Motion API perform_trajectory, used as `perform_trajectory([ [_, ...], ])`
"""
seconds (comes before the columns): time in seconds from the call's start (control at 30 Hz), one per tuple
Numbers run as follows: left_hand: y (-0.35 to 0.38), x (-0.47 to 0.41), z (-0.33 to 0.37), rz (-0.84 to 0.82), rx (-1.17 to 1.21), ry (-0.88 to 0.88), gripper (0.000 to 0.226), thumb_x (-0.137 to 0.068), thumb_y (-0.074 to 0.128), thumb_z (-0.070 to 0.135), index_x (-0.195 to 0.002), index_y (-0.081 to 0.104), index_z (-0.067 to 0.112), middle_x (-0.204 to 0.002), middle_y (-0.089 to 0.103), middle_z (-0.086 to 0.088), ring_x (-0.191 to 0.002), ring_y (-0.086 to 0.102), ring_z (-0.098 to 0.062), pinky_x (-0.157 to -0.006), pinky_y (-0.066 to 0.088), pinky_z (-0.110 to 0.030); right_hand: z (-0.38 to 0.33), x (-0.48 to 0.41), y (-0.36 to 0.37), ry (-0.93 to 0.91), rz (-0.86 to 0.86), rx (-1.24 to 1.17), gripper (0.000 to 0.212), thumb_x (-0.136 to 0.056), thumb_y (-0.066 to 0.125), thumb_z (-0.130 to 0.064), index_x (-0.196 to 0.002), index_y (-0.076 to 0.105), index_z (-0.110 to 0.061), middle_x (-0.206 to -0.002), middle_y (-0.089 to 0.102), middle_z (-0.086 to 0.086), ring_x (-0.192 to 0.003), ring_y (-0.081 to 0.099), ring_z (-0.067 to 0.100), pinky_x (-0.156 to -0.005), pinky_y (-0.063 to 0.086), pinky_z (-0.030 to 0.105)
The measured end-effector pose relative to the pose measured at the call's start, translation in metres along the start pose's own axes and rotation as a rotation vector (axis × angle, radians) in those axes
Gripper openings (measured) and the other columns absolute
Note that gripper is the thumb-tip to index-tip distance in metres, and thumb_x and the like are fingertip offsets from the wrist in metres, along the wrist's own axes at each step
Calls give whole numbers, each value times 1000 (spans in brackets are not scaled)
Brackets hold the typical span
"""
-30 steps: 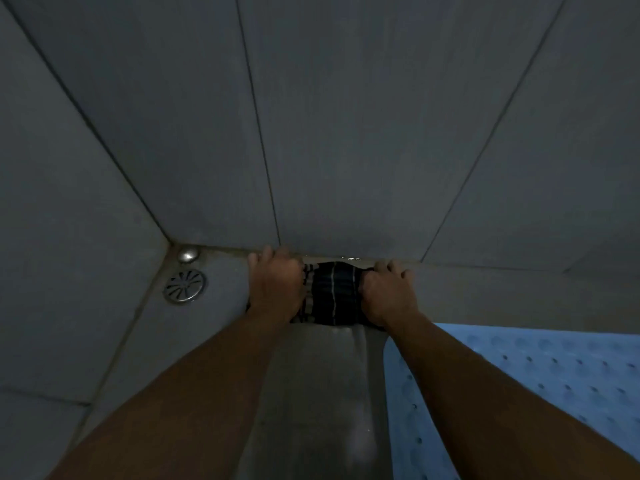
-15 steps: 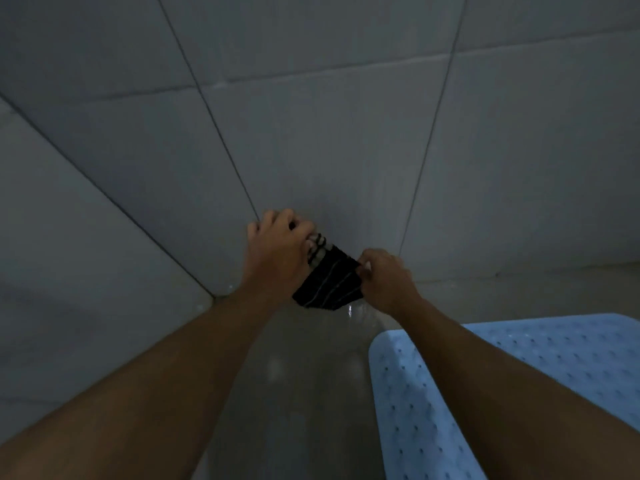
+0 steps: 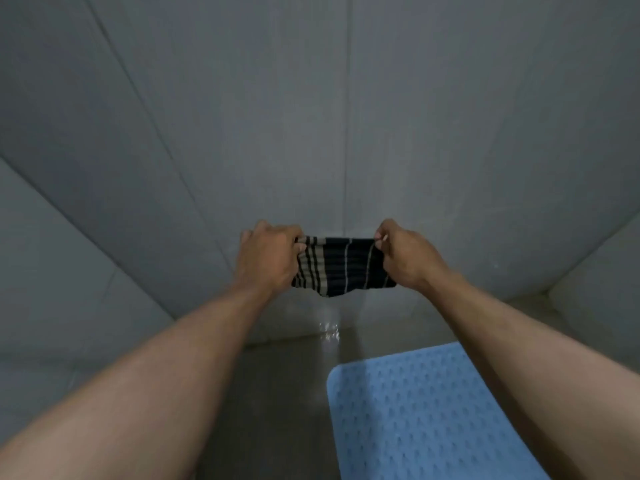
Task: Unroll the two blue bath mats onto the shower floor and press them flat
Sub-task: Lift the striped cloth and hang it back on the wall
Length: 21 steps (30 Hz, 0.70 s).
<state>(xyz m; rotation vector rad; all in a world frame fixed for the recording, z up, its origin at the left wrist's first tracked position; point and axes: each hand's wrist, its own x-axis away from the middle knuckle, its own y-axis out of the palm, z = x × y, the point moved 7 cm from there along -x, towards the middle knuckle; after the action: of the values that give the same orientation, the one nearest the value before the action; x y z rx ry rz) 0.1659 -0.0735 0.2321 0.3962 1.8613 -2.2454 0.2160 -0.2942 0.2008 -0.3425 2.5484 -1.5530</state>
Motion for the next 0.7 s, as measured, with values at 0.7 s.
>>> perform_trajectory([
  [0.7,-290,-225,453,-134,408,354,12,-94,54,33,-85,62,30,-93,69,-1,-87,61,-28,-70,49,-35,125,148,-556,233,374,44,7,-99,43,-14,-104,46,-18,-95,63,15,-80,56,31,-63,39,35],
])
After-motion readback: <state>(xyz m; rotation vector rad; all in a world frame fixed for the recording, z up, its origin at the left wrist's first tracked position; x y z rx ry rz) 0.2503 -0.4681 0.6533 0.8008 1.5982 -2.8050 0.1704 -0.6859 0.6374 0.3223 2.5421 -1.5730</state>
